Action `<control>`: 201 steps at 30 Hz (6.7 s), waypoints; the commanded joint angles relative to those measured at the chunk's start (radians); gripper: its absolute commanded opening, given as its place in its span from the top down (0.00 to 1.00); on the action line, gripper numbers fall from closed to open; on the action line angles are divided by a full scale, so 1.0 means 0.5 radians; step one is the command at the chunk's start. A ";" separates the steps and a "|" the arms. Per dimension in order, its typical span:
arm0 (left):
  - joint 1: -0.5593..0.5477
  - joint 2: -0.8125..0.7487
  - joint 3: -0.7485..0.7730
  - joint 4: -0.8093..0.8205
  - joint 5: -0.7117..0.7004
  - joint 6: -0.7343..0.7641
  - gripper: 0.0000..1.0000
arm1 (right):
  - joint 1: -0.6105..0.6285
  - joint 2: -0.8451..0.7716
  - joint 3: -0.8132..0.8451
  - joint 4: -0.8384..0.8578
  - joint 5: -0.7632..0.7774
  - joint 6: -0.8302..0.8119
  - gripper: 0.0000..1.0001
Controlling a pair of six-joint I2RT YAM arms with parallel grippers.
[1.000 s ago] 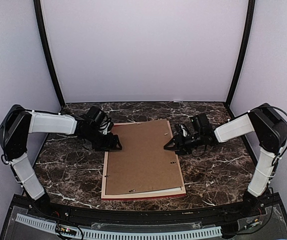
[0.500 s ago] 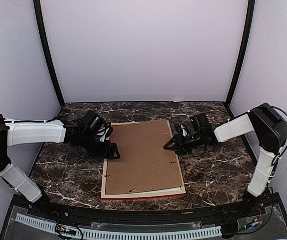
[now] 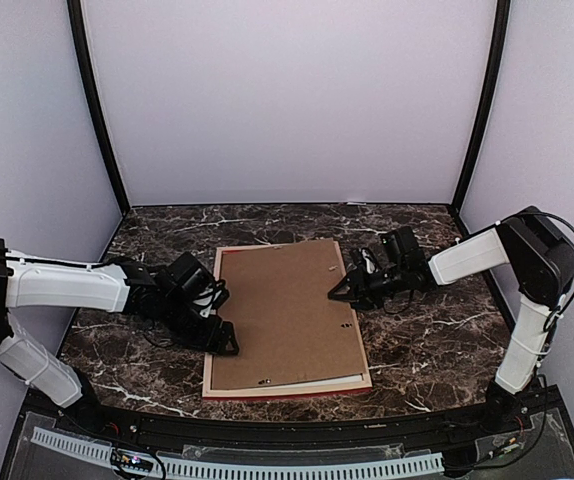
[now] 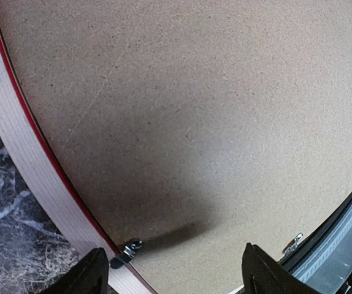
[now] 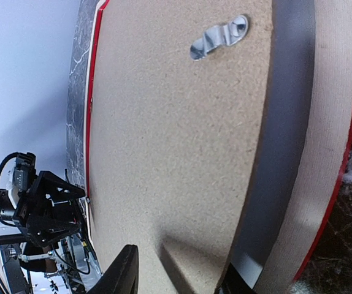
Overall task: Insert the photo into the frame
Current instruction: Press the backboard against the photo, then place the backboard next to the photo, then press the fastener onto the backboard.
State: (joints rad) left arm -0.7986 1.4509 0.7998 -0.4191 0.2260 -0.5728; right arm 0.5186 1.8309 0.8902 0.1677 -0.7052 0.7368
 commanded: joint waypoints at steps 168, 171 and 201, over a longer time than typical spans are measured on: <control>0.207 0.345 0.612 0.087 -0.398 0.329 0.19 | 0.181 0.047 0.576 -0.960 0.929 -0.529 0.47; 0.293 0.297 0.610 0.032 -0.483 0.372 0.19 | 0.180 0.095 0.607 -0.969 0.963 -0.550 0.50; 0.563 0.744 0.760 -0.021 -0.581 0.462 0.24 | 0.179 0.142 0.595 -0.998 1.052 -0.627 1.00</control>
State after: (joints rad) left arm -0.5171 1.8091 1.1553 -0.4351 -0.0719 -0.3500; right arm 0.6128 1.9091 1.1988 -0.3363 -0.1825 0.4572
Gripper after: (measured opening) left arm 0.770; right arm 0.141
